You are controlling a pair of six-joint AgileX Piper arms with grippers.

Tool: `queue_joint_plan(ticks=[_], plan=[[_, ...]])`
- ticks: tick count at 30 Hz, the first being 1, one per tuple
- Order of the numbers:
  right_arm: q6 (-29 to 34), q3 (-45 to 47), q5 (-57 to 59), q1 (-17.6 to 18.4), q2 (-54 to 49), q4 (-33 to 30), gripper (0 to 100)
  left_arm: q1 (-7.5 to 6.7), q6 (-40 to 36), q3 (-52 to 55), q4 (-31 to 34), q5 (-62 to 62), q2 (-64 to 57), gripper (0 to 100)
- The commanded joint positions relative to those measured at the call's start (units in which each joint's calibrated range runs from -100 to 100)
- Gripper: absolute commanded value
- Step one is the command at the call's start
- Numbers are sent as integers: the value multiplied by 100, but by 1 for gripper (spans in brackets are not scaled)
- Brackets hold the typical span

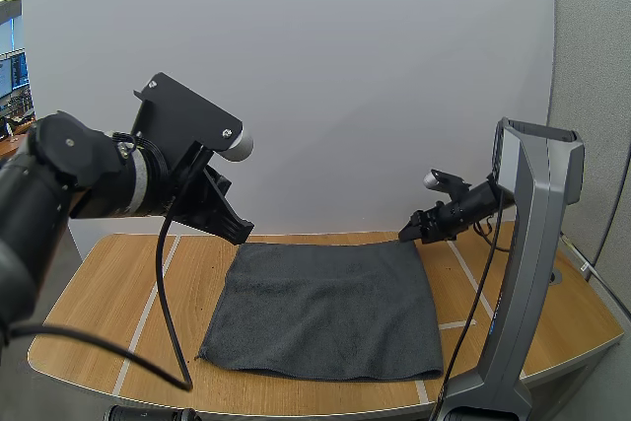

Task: Fold the towel

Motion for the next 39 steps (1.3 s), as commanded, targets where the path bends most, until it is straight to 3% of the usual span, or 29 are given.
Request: queue_joint_plan(ticks=[1, 29, 35, 39], plan=[[-255, -114, 281, -112, -2, 210, 100, 23, -48, -2, -36, -49, -284, 0], [-601, -124, 438, -120, 724, 651, 100, 23, -48, -2, -36, -49, -1427, 0], [-601, -124, 438, -80, 750, 651, 66, 23, -48, -2, -36, -49, -1454, 0], [-601, -124, 438, -50, 750, 651, 63, 4, -48, -2, -36, -49, -1451, 0]])
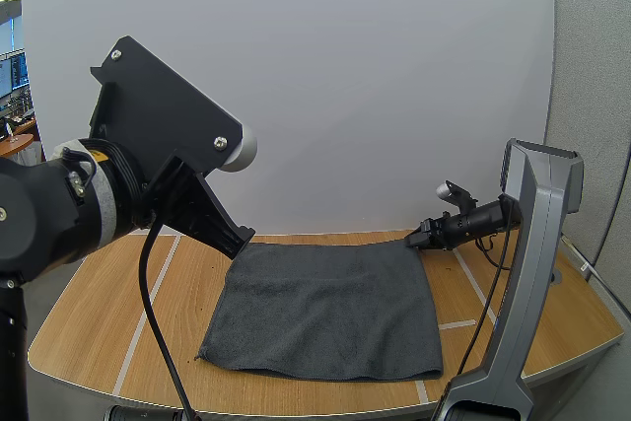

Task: Fold the towel

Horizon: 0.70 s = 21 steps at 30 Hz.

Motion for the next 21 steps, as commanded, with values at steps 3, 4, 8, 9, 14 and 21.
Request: queue_joint_plan(ticks=[3, 4, 8, 9, 14, 21], plan=[[-47, 20, 0, 49, 32, -193, 63, -90, -48, -2, -36, -49, -23, 0], [-47, 20, 0, 66, 32, -193, 63, -109, -48, -2, -36, -49, -23, 0], [-47, 20, 0, 82, 32, -193, 63, -141, -48, -2, -36, -49, -23, 0], [-47, 20, 0, 82, 32, -193, 62, -141, -48, -2, -36, -49, -23, 0], [-47, 20, 0, 82, 32, -193, 38, -139, -48, -2, -36, -49, -69, 0], [-47, 20, 0, 82, 32, -166, 0, -139, -48, -2, -36, -49, -186, 0]])
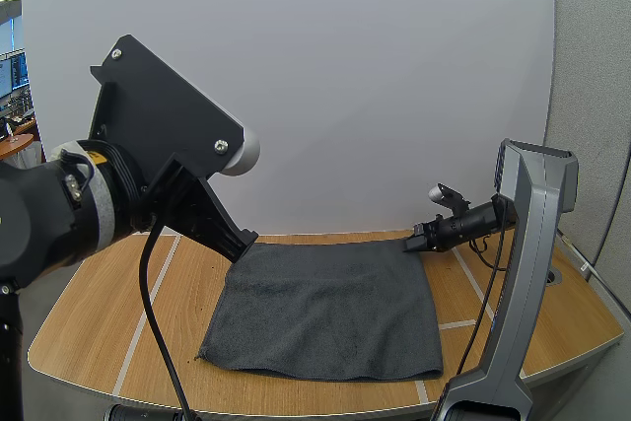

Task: Fold the towel

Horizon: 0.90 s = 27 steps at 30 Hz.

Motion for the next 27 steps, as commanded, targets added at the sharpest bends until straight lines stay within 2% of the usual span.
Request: queue_joint_plan(ticks=[1, 17, 27], plan=[[-47, 20, 33, 16, -14, -71, 0, -23, -48, -2, -36, -49, -79, 0], [91, 20, 33, 32, -303, 45, 0, -39, -48, -2, -36, -49, -786, 0], [231, 76, 33, 309, -928, -81, 0, -39, -48, -2, -36, -49, -1658, 0]])
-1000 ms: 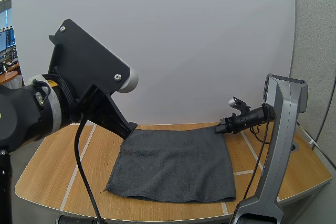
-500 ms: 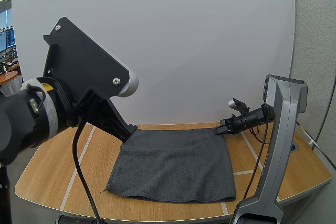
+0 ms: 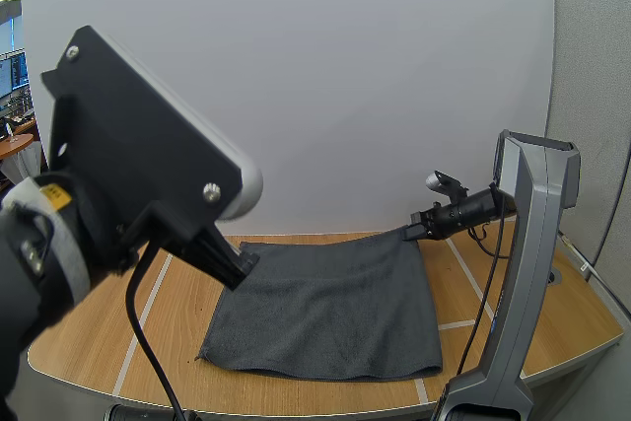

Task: Fold the towel

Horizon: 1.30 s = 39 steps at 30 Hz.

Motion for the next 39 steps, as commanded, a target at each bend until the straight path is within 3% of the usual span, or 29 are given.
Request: queue_joint_plan(ticks=[1, 17, 26, 29, 34, 39], plan=[[90, 49, 51, 114, -265, -99, 0, -24, -48, -2, -36, -66, -248, 0], [511, 49, 51, 870, -915, -346, 0, -16, -48, -2, -36, -66, -568, 0], [712, 74, 51, 975, -967, -596, 0, -16, -48, -2, -49, -66, -568, 0], [712, 123, 51, 975, -967, -650, 0, -16, -133, -2, -648, -43, -568, 0], [712, 208, 51, 1052, -967, -702, 0, -16, -2495, -2, -343, -28, -568, 0], [712, 281, 51, 1158, -1007, -789, 0, -16, -3271, -45, 347, 573, -568, 0]])
